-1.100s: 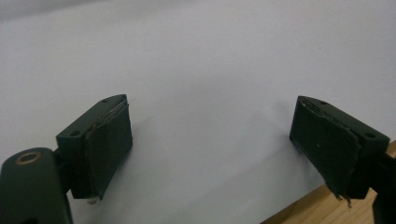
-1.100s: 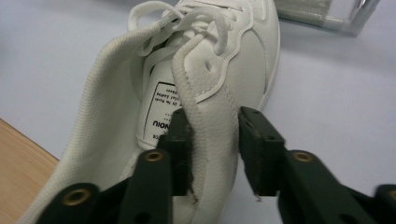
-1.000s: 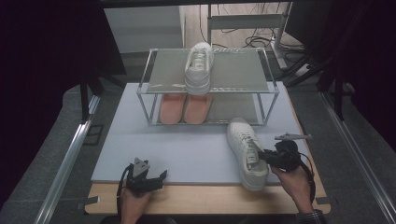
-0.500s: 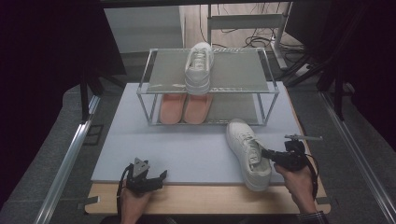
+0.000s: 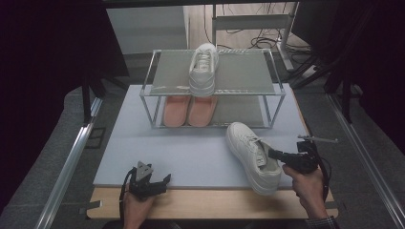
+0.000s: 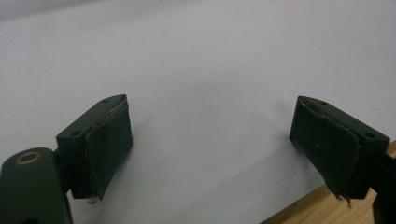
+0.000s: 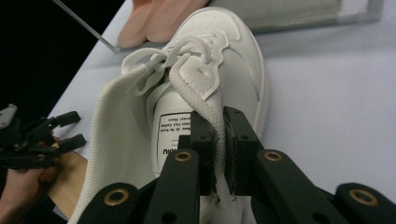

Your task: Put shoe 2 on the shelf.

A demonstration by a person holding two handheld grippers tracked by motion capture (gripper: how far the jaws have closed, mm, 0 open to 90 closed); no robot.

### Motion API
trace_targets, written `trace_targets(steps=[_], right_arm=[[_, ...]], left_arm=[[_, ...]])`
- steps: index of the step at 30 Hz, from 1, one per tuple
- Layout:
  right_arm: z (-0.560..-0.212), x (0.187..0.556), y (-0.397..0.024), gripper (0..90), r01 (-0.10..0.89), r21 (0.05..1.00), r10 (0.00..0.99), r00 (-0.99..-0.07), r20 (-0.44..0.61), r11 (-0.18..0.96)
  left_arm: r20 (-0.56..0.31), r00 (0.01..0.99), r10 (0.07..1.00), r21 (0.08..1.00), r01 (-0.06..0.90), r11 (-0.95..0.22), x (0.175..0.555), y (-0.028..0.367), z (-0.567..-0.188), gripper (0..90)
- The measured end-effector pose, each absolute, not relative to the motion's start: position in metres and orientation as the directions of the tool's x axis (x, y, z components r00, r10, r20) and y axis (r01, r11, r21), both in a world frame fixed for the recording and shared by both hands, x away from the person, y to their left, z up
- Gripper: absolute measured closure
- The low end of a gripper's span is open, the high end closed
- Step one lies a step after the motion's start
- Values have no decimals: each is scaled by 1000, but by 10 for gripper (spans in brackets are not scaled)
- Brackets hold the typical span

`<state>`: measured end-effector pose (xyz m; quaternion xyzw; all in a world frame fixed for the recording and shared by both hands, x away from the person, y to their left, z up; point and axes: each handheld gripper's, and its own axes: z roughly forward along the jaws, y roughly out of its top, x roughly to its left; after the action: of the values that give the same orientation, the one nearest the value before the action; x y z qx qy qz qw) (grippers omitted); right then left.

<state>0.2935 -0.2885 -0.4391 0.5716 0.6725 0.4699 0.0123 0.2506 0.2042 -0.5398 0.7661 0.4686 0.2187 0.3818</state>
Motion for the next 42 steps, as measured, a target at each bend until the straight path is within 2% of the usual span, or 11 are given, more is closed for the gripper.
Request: trace_targets(steps=[36,42], right_arm=[[-356,292,-288,836,747,641,612,-427,666,-177],[-342,294,-288,835,740,646,610,-427,668,-189]], left_arm=[[-22,466,885,789,551,-271,251,204,-540,126],[-22,466,884,789,551,-271,251,204,-540,126]])
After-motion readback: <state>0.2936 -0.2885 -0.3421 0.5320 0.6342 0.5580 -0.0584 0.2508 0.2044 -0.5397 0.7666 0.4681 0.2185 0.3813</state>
